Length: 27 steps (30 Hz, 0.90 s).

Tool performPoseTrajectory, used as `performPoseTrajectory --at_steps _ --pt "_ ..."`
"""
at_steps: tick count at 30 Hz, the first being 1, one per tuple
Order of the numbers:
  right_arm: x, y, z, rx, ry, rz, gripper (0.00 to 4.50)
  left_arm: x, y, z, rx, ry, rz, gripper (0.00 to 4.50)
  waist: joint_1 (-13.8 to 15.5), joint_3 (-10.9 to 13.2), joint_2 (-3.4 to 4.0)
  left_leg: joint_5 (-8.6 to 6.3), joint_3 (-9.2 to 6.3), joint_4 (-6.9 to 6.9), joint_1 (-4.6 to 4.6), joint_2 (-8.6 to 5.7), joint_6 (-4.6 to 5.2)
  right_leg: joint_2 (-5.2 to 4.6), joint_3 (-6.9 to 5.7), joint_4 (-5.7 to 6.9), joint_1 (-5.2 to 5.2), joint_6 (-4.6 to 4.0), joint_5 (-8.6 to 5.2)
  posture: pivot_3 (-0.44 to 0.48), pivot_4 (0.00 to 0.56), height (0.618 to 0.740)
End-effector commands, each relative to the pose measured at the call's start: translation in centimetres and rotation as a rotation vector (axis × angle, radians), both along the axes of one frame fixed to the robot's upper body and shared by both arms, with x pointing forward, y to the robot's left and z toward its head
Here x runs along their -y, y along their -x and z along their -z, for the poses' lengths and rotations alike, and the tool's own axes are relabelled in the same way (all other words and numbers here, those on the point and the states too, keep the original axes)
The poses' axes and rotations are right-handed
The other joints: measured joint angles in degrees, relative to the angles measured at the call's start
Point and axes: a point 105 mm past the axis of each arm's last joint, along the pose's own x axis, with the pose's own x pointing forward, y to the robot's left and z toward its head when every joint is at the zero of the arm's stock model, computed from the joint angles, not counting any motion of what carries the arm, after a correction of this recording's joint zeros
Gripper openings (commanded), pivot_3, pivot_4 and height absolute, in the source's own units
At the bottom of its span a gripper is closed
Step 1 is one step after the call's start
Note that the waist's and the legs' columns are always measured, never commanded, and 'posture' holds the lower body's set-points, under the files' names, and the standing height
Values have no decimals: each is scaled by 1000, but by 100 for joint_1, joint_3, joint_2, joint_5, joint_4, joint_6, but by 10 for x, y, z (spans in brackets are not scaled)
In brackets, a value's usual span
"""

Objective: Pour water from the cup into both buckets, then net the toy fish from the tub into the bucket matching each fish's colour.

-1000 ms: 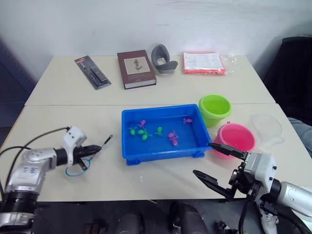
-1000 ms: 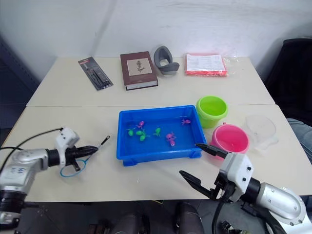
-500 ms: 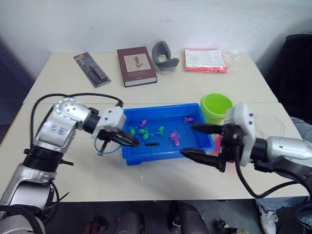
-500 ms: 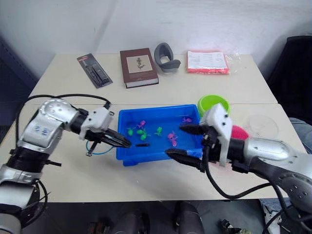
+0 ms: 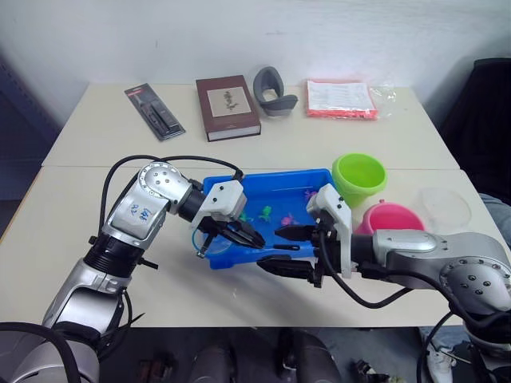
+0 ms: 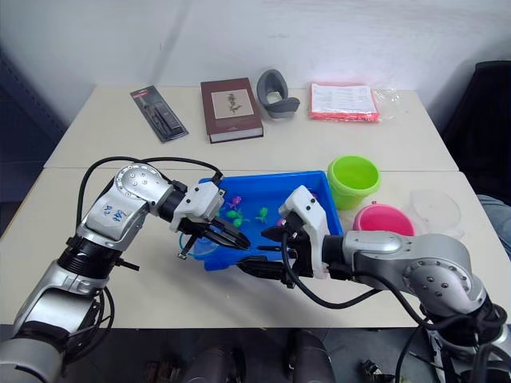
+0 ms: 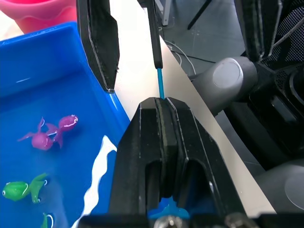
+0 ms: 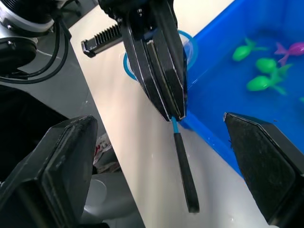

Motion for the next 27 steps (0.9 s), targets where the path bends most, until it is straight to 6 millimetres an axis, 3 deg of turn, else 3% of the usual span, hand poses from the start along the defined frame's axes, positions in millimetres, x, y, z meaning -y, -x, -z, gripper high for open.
performPoseTrajectory --at_steps 1,13,17,23,27 --pt "-2 4 -5 -10 -27 -28 4500 1 1 -9 30 12 7 66 0 0 0 0 -9 14 -23 1 0 0 -2 7 -16 1 1 0 150 740" --pt "6 -3 -4 -26 -23 4 4500 1 0 -9 30 22 -15 66 6 0 0 0 -26 22 -35 -3 2 4 -9 5 -17 5 4 0 150 740" --pt "7 -5 -3 -23 -29 13 3215 2 1 -8 27 23 -13 0 5 0 0 0 -26 22 -35 -3 2 3 -9 5 -17 5 4 0 150 740" --pt "6 -6 -6 -13 -53 25 50 4 1 -7 30 29 -9 0 6 0 0 0 -26 22 -35 -3 2 4 -10 5 -17 5 4 0 150 740" --pt "7 -4 -6 0 -60 21 50 4 2 -7 15 58 -8 0 6 0 0 0 -26 23 -35 -3 2 4 -12 5 -17 5 4 0 150 740"
